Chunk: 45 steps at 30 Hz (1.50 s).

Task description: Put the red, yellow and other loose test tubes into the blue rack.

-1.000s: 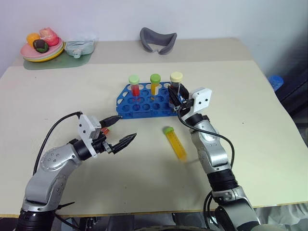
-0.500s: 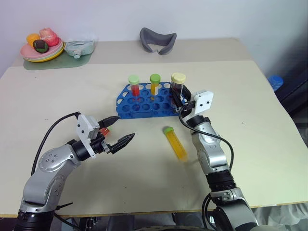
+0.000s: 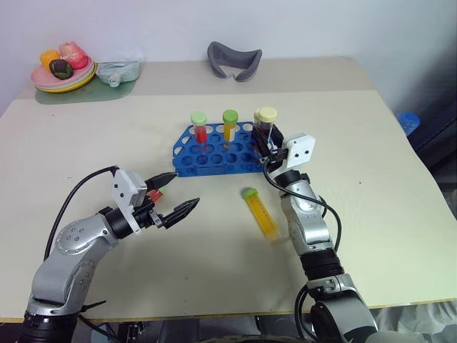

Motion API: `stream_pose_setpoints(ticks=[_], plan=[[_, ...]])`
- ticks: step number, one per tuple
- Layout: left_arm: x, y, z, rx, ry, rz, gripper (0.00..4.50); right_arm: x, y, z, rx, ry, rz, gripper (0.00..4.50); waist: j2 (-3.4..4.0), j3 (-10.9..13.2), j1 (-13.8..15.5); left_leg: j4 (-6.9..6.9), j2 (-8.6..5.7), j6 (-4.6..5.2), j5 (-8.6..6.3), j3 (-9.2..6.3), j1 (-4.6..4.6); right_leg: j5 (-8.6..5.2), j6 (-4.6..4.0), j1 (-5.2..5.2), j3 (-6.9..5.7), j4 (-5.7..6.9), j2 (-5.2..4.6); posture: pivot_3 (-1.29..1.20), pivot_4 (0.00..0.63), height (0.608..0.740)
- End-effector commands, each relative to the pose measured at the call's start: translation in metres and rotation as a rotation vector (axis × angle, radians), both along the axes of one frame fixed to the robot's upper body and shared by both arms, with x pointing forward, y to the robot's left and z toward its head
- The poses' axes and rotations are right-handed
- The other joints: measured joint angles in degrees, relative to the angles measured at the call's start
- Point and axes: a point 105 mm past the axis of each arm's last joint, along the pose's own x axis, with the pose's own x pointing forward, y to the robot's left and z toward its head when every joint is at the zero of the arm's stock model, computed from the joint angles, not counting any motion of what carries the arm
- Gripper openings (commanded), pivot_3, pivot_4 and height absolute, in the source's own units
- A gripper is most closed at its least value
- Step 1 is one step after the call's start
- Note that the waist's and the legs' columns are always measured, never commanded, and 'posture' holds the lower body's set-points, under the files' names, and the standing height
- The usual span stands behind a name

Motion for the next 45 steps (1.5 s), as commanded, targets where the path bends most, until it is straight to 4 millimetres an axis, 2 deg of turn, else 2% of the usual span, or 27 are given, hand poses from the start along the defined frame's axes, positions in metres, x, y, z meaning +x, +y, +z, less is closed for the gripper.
stream_pose_setpoints(ticks=[1,4,9,19,25,27,28,31,33,36,39,41,45], plan=[[-0.003,0.001,0.011,0.007,-0.040,-0.004,4.50,-0.006,-0.004,-0.005,-0.009,0.005,-0.002,0.79,0.00,-0.01,0.00,0.00,0.00,0.00,0.00,0.00,0.00,0.00,0.00,0.01,0.00,0.00,0.00,0.00,0.150,0.740],[-0.003,0.001,0.011,0.007,-0.040,-0.005,4.50,-0.007,-0.005,-0.008,-0.012,0.012,-0.005,0.79,0.00,-0.01,-0.04,0.00,0.00,0.00,0.00,0.00,0.10,0.00,0.00,0.10,0.00,0.00,0.00,0.00,0.150,0.740],[-0.003,0.001,0.011,0.007,-0.038,-0.008,4.50,-0.007,-0.001,-0.010,-0.018,0.018,0.003,0.79,0.00,-0.01,-0.02,-0.19,0.00,0.01,-0.01,0.02,0.76,-0.01,-0.01,0.74,0.01,-0.18,0.00,0.00,0.150,0.740],[-0.003,0.000,0.010,0.004,-0.035,-0.007,4.50,0.006,0.002,-0.005,-0.014,0.005,-0.007,0.79,0.00,0.00,-0.02,-0.26,0.00,0.01,0.00,0.02,0.77,-0.01,-0.01,0.72,0.02,-0.20,0.00,0.00,0.150,0.740],[-0.004,0.000,0.010,0.004,-0.034,-0.006,4.50,0.005,0.004,-0.007,-0.004,0.008,0.010,0.79,0.00,0.00,-0.06,-0.29,0.00,0.01,0.00,0.03,0.77,-0.01,-0.01,0.70,0.03,-0.21,0.00,0.00,0.150,0.740],[-0.005,0.000,0.009,0.004,-0.033,-0.007,4.50,0.003,0.004,-0.008,0.013,0.017,0.023,1.81,0.00,0.00,-0.06,-0.29,0.01,0.01,0.00,0.03,0.77,-0.01,-0.01,0.70,0.03,-0.21,0.00,0.00,0.150,0.740],[-0.005,0.000,0.009,0.004,-0.033,-0.007,4.50,0.003,0.003,-0.009,0.017,0.018,0.025,2.15,0.00,0.00,-0.07,-0.29,0.01,0.01,0.00,0.03,0.77,-0.01,-0.01,0.69,0.03,-0.21,0.00,0.00,0.150,0.740],[-0.004,0.000,0.009,0.004,-0.032,-0.007,4.50,0.000,0.001,0.000,0.012,-0.018,0.012,3.64,0.01,0.00,-0.05,-0.29,0.01,0.01,0.00,0.03,0.77,-0.01,-0.01,0.69,0.03,-0.21,0.00,0.00,0.150,0.740],[-0.004,0.001,0.008,0.005,-0.031,-0.005,4.50,-0.006,-0.001,0.011,-0.002,-0.058,0.007,4.47,0.01,0.00,0.00,-0.30,0.01,0.00,0.00,0.03,0.77,-0.01,-0.01,0.69,0.03,-0.21,0.00,0.00,0.150,0.740],[-0.004,0.005,0.009,0.010,-0.034,0.008,4.50,-0.016,-0.012,0.026,-0.055,-0.102,-0.005,4.47,0.01,0.00,0.08,-0.31,0.01,0.01,0.00,0.03,0.75,-0.01,-0.01,0.68,0.03,-0.22,0.00,0.00,0.150,0.740],[-0.004,0.013,0.009,0.025,-0.035,0.036,4.50,-0.029,-0.031,0.038,-0.117,-0.063,0.018,4.47,0.02,0.01,0.15,-0.31,0.00,0.01,-0.01,0.02,0.74,-0.01,-0.01,0.69,0.03,-0.25,-0.01,0.00,0.150,0.740],[-0.003,0.019,0.008,0.037,-0.032,0.049,4.50,-0.040,-0.038,0.043,-0.133,0.043,0.111,4.47,0.01,0.01,0.25,-0.32,0.00,0.01,-0.01,0.02,0.72,-0.01,-0.01,0.69,0.03,-0.27,-0.02,0.00,0.150,0.740],[-0.004,0.023,0.005,0.057,-0.016,0.034,4.50,-0.072,-0.034,0.043,-0.233,0.266,0.320,4.47,0.05,0.03,0.05,-0.31,0.00,0.03,-0.02,0.01,0.74,-0.01,-0.01,0.73,0.03,-0.30,0.00,0.00,0.150,0.740]])
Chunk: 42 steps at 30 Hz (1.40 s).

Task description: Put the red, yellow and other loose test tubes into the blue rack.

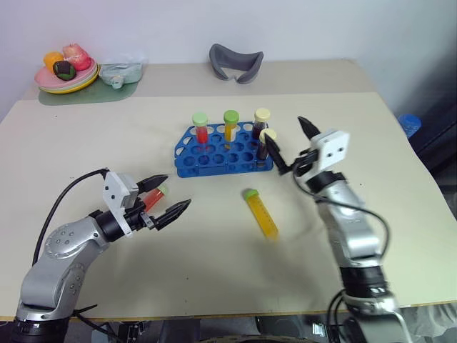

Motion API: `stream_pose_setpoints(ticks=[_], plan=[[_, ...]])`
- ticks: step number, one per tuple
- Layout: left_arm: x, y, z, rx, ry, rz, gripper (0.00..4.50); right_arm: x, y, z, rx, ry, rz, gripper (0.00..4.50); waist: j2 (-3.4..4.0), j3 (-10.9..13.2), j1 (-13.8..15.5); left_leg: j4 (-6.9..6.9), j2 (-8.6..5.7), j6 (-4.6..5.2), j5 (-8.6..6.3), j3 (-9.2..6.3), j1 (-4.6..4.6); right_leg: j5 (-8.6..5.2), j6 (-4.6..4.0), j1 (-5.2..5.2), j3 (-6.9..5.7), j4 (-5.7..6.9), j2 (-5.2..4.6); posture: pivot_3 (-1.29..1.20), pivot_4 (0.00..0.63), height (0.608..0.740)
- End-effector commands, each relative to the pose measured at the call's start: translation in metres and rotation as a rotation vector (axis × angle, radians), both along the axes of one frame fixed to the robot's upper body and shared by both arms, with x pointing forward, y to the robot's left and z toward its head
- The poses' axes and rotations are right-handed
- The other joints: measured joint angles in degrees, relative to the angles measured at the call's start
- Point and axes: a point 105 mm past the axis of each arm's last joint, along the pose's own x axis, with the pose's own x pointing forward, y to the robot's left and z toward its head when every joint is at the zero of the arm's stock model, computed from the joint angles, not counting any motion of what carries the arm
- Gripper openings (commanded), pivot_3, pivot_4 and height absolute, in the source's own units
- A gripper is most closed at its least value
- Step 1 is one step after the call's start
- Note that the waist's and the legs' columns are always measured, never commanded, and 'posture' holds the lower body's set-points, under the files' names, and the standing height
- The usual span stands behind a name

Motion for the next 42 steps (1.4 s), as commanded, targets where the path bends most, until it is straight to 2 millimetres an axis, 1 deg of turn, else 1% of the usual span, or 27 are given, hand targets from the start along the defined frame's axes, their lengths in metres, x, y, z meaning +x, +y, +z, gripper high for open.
stream_pose_setpoints(ticks=[1,3,5,7,8,12,14,17,20,22,26,29,32,35,38,42], plan=[[-0.001,0.002,0.005,0.027,-0.025,-0.027,4.50,-0.032,0.016,0.008,-0.063,0.156,0.178,4.47,0.02,0.01,-0.13,-0.02,0.01,0.00,0.00,-0.01,0.02,0.00,0.00,0.01,0.00,0.00,0.03,0.00,0.150,0.740],[-0.003,0.002,0.001,0.055,-0.012,-0.060,4.50,-0.047,0.024,-0.004,-0.175,0.278,0.242,4.47,0.01,0.01,-0.05,-0.02,0.01,0.01,0.00,-0.01,0.02,-0.01,-0.01,0.00,0.01,0.00,0.04,0.00,0.150,0.740],[-0.005,0.000,-0.002,0.072,0.001,-0.098,4.50,-0.061,0.032,-0.015,-0.250,0.405,0.288,4.47,-0.01,0.00,-0.08,-0.02,0.01,0.02,-0.01,-0.02,0.01,-0.01,-0.02,0.01,0.01,-0.04,0.05,0.00,0.150,0.740],[-0.005,-0.002,-0.004,0.082,0.005,-0.124,4.50,-0.068,0.039,-0.022,-0.292,0.498,0.301,4.47,-0.02,0.00,-0.06,-0.01,0.01,0.02,-0.01,-0.01,0.00,-0.01,-0.02,0.00,0.03,-0.05,0.04,0.00,0.150,0.740],[-0.005,-0.003,-0.004,0.086,0.005,-0.132,4.50,-0.068,0.043,-0.022,-0.292,0.527,0.304,4.47,-0.02,0.00,-0.04,-0.01,0.01,0.02,-0.01,-0.01,0.00,-0.01,-0.02,0.00,0.03,-0.05,0.04,0.00,0.150,0.740],[-0.005,-0.008,-0.007,0.089,-0.001,-0.158,4.50,-0.055,0.051,-0.025,-0.292,0.640,0.231,4.47,-0.04,0.00,-0.06,-0.01,0.01,0.02,-0.01,-0.01,-0.02,-0.01,-0.02,-0.07,0.04,-0.03,0.08,0.00,0.150,0.740],[-0.011,-0.013,-0.011,0.112,0.012,-0.201,4.50,-0.050,0.053,-0.031,-0.284,0.681,0.200,4.47,-0.04,-0.01,0.18,-0.04,0.01,0.02,-0.01,-0.03,-0.06,-0.01,-0.02,-0.08,0.03,-0.06,0.07,0.00,0.150,0.740],[-0.022,-0.020,-0.016,0.131,0.033,-0.259,4.50,-0.044,0.048,-0.044,-0.355,0.729,0.119,4.47,-0.04,0.00,0.29,-0.07,-0.04,0.04,-0.02,0.01,-0.30,-0.01,-0.01,-0.22,0.01,-0.20,-0.05,0.00,0.150,0.740],[-0.024,-0.021,-0.018,0.142,0.030,-0.263,4.50,-0.037,0.040,-0.055,-0.418,0.792,0.037,4.47,-0.04,0.00,0.04,0.01,-0.02,0.03,-0.02,0.00,-0.61,-0.01,-0.01,-0.55,0.00,-0.10,-0.04,0.00,0.150,0.740],[-0.024,-0.023,-0.018,0.138,0.029,-0.262,4.50,-0.036,0.038,-0.059,-0.432,0.829,0.021,4.47,-0.04,0.00,-0.19,0.02,-0.01,0.04,-0.01,-0.01,-0.62,-0.01,-0.01,-0.57,0.00,-0.05,-0.01,0.00,0.150,0.740],[-0.025,-0.028,-0.019,0.132,0.030,-0.266,4.50,-0.036,0.049,-0.063,-0.447,0.880,0.027,4.47,-0.04,0.00,-0.23,0.01,0.02,0.04,-0.01,-0.01,-0.60,0.00,-0.01,-0.58,0.01,-0.04,0.04,0.00,0.150,0.740],[-0.023,-0.030,-0.018,0.129,0.027,-0.264,4.50,-0.038,0.053,-0.063,-0.416,0.946,-0.008,4.47,-0.03,0.00,-0.15,0.03,0.01,0.04,-0.01,-0.01,-0.66,0.00,-0.01,-0.61,0.01,-0.05,0.00,0.00,0.150,0.740],[-0.020,-0.032,-0.016,0.121,0.024,-0.260,4.50,-0.033,0.051,-0.065,-0.395,0.997,-0.119,4.47,-0.04,0.00,-0.14,0.09,0.00,0.05,-0.02,-0.03,-0.77,0.00,-0.01,-0.66,-0.03,-0.06,-0.02,0.00,0.150,0.740],[-0.017,-0.033,-0.015,0.119,0.022,-0.257,4.50,-0.029,0.047,-0.071,-0.390,1.017,-0.202,4.47,-0.04,0.00,-0.20,0.12,0.01,0.05,-0.02,-0.05,-0.85,0.00,-0.01,-0.74,-0.04,-0.04,0.00,0.00,0.150,0.740],[-0.016,-0.034,-0.014,0.115,0.021,-0.254,4.50,-0.028,0.042,-0.077,-0.388,1.035,-0.256,4.47,-0.04,-0.01,-0.13,0.11,0.01,0.05,-0.01,-0.06,-0.87,0.00,-0.01,-0.78,-0.03,-0.02,0.01,0.00,0.150,0.740],[-0.015,-0.034,-0.013,0.113,0.021,-0.251,4.50,-0.027,0.040,-0.078,-0.409,1.030,-0.284,4.47,-0.05,-0.02,-0.07,0.14,0.01,0.05,-0.01,-0.06,-0.87,0.00,-0.01,-0.77,-0.03,-0.01,0.01,0.00,0.150,0.740]])
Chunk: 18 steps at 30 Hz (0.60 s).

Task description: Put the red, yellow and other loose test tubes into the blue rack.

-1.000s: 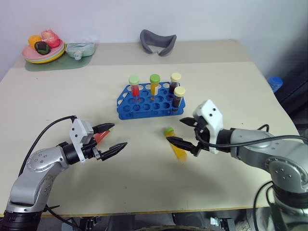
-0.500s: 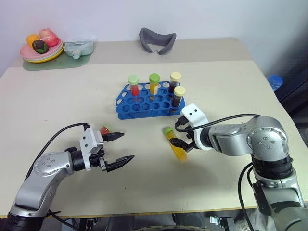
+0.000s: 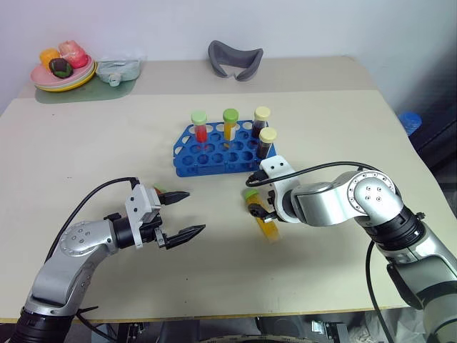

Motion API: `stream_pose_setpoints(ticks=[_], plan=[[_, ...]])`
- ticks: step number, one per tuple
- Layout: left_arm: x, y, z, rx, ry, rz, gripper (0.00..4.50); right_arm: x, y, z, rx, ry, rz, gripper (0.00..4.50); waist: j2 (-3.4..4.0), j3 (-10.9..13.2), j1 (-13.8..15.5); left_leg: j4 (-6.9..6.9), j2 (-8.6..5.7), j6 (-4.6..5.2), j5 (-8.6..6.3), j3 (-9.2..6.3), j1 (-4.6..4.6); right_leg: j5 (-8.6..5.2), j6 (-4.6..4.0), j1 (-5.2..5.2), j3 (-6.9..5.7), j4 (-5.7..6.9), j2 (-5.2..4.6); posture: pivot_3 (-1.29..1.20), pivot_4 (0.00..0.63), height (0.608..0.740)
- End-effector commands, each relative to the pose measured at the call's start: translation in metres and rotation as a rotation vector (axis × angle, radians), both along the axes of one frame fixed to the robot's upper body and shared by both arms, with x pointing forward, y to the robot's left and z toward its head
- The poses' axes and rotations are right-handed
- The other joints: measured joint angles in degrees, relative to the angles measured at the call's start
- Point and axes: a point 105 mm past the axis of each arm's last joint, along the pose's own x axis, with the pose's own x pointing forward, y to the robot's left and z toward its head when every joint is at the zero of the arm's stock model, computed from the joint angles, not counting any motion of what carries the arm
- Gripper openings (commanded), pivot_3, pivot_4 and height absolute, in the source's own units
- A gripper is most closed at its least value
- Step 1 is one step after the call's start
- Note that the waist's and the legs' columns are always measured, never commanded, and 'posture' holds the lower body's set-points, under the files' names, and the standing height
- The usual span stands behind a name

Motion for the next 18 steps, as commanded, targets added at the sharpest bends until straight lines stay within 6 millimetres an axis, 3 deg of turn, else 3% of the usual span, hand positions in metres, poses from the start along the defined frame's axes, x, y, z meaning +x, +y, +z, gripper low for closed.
stream_pose_setpoints(ticks=[1,5,9,18], plan=[[-0.0014,-0.0024,0.0075,-0.003,-0.031,-0.011,4.50,0.0018,-0.0052,-0.0013,-0.042,-0.003,-0.020,4.47,0.00,0.00,0.01,0.00,0.00,0.00,0.00,0.00,0.00,0.00,0.00,0.00,0.00,0.00,0.00,0.00,0.150,0.740],[-0.0023,-0.0022,0.0082,-0.004,-0.033,-0.010,4.50,0.0023,-0.0038,-0.0012,-0.050,-0.001,-0.005,4.47,0.00,0.00,0.01,0.01,0.00,0.00,0.00,0.00,0.00,0.00,0.00,0.00,0.00,0.00,0.00,0.00,0.150,0.740],[-0.0038,-0.0026,0.0097,-0.006,-0.037,-0.008,4.50,0.0029,-0.0016,0.0007,-0.057,-0.004,0.015,3.19,0.00,0.00,-0.04,0.01,0.00,0.00,0.00,0.00,0.00,0.00,0.00,0.00,0.00,0.00,0.00,0.00,0.150,0.740],[-0.0026,-0.0047,0.0135,-0.007,-0.040,-0.002,4.50,0.0035,-0.0004,0.0005,-0.039,-0.002,0.002,3.19,0.00,0.00,-0.04,0.01,0.01,0.00,0.00,-0.01,0.00,0.00,-0.01,-0.01,0.00,0.01,0.03,0.00,0.150,0.740]])
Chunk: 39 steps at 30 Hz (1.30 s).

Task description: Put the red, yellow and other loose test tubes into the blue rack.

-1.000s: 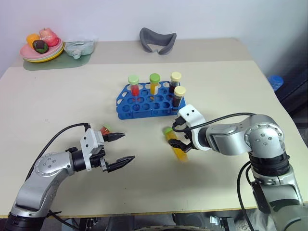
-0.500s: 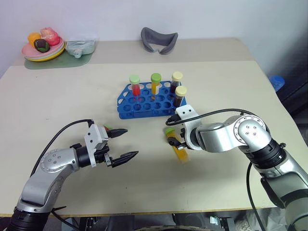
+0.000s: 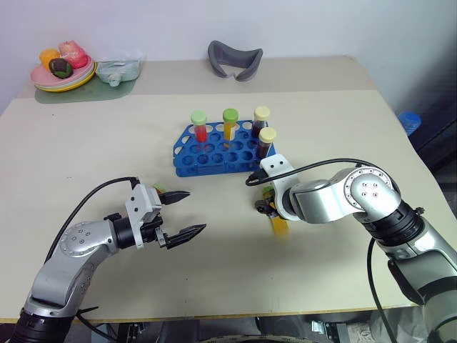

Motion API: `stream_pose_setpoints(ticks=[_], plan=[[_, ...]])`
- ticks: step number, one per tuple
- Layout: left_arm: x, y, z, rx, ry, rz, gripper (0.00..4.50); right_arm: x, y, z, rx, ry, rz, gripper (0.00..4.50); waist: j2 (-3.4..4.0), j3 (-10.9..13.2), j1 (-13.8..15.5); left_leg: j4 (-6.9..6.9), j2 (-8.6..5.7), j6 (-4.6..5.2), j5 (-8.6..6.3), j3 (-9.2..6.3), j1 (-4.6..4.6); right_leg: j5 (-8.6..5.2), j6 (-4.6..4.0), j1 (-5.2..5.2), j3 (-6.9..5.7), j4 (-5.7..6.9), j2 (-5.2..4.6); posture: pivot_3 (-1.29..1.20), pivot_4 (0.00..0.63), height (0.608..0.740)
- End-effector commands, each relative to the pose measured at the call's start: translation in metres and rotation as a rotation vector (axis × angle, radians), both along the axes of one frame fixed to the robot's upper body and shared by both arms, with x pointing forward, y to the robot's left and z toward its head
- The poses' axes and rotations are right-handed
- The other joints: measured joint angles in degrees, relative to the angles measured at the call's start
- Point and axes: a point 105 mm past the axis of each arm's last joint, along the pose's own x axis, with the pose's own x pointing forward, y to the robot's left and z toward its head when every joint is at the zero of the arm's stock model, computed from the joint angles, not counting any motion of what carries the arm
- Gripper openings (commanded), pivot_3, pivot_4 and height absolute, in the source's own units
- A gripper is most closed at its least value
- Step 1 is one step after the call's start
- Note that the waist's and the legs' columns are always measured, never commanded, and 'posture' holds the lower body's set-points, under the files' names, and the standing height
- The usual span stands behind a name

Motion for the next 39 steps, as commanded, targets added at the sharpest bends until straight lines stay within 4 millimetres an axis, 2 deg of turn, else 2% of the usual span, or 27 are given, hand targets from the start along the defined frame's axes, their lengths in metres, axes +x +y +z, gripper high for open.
stream_pose_setpoints(ticks=[1,5,6,12,15,17,19,22,24,26,29,32,35,39], plan=[[-0.002,-0.003,0.012,-0.007,-0.042,-0.012,4.50,0.000,0.002,0.001,0.007,-0.002,0.003,2.64,0.00,0.00,-0.01,0.00,0.00,0.00,0.00,0.00,0.00,0.00,0.00,0.00,0.00,0.00,0.00,0.00,0.150,0.740],[-0.001,-0.004,0.013,-0.006,-0.041,-0.011,4.50,0.001,0.003,0.003,0.005,-0.011,0.005,0.91,0.00,0.00,0.03,-0.01,0.00,0.00,0.00,0.00,0.00,0.00,0.00,0.00,0.00,0.00,0.01,0.00,0.150,0.740],[0.000,-0.004,0.014,-0.006,-0.041,-0.011,4.50,0.001,0.003,0.004,0.007,-0.014,0.006,0.81,0.00,0.00,0.03,-0.01,0.00,0.00,0.00,-0.01,0.00,0.00,0.00,0.00,0.00,0.00,0.00,0.00,0.150,0.740],[-0.001,-0.006,0.017,-0.004,-0.044,-0.010,4.50,0.002,0.010,0.017,0.024,-0.052,0.053,0.81,0.01,0.01,0.00,0.00,0.00,0.00,0.00,-0.01,-0.01,0.00,0.00,-0.01,0.00,0.00,0.00,0.00,0.150,0.740],[0.002,0.000,0.019,0.000,-0.050,0.024,4.50,-0.002,0.033,0.046,0.151,-0.150,0.177,0.81,0.03,0.02,0.00,-0.01,0.00,0.00,0.00,-0.01,-0.06,0.00,0.00,-0.09,0.00,0.01,0.00,0.00,0.150,0.740],[0.005,0.009,0.022,-0.009,-0.058,0.074,4.50,-0.006,0.053,0.080,0.284,-0.315,0.324,0.81,0.03,0.02,0.02,-0.05,0.01,0.00,0.00,-0.01,-0.07,0.00,0.00,-0.14,0.00,0.01,0.02,0.00,0.150,0.740],[0.008,0.019,0.025,-0.024,-0.063,0.124,4.50,-0.005,0.060,0.107,0.345,-0.479,0.421,0.81,0.06,0.03,0.11,-0.09,0.02,0.00,0.00,-0.03,-0.10,0.00,0.00,-0.20,-0.01,0.00,0.05,0.00,0.150,0.740],[0.014,0.033,0.029,-0.059,-0.067,0.201,4.50,-0.007,0.068,0.134,0.430,-0.690,0.555,0.81,0.03,0.02,0.33,-0.08,0.01,0.00,0.00,-0.06,-0.10,0.00,0.00,-0.13,-0.07,-0.06,0.02,0.00,0.150,0.740],[0.018,0.041,0.030,-0.095,-0.071,0.255,4.50,0.003,0.070,0.146,0.479,-0.853,0.556,0.81,0.02,0.01,0.42,-0.07,0.00,0.00,0.00,-0.06,-0.10,0.00,0.00,-0.11,-0.09,-0.09,0.00,0.00,0.150,0.740],[0.022,0.047,0.029,-0.115,-0.077,0.299,4.50,0.025,0.070,0.148,0.457,-1.009,0.473,0.81,0.01,0.01,0.28,-0.07,0.00,0.00,0.00,-0.06,-0.09,0.00,0.01,-0.11,-0.09,-0.07,0.00,0.00,0.150,0.740],[0.029,0.055,0.028,-0.115,-0.123,0.373,4.50,0.039,0.076,0.144,0.450,-1.145,0.418,0.81,0.01,0.01,-0.04,-0.05,0.00,-0.03,0.02,-0.04,-0.07,0.01,0.00,-0.13,-0.08,0.02,0.01,0.00,0.150,0.740],[0.036,0.065,0.034,-0.154,-0.184,0.455,4.50,0.046,0.087,0.140,0.512,-1.213,0.383,0.81,0.01,0.01,-0.04,-0.06,0.00,-0.06,0.03,-0.04,-0.07,0.01,0.00,-0.15,-0.08,0.04,0.01,0.00,0.150,0.740],[0.035,0.067,0.036,-0.178,-0.202,0.464,4.50,0.048,0.089,0.135,0.554,-1.251,0.364,0.81,0.01,0.01,0.01,-0.08,0.00,-0.07,0.04,-0.04,-0.08,0.01,0.00,-0.17,-0.08,0.04,-0.01,0.00,0.150,0.740],[0.032,0.067,0.032,-0.180,-0.195,0.460,4.50,0.050,0.089,0.117,0.565,-1.279,0.346,0.81,0.00,0.00,0.04,-0.06,-0.02,-0.09,0.05,-0.03,-0.07,0.01,0.01,-0.13,-0.08,0.05,-0.05,0.00,0.150,0.740]])
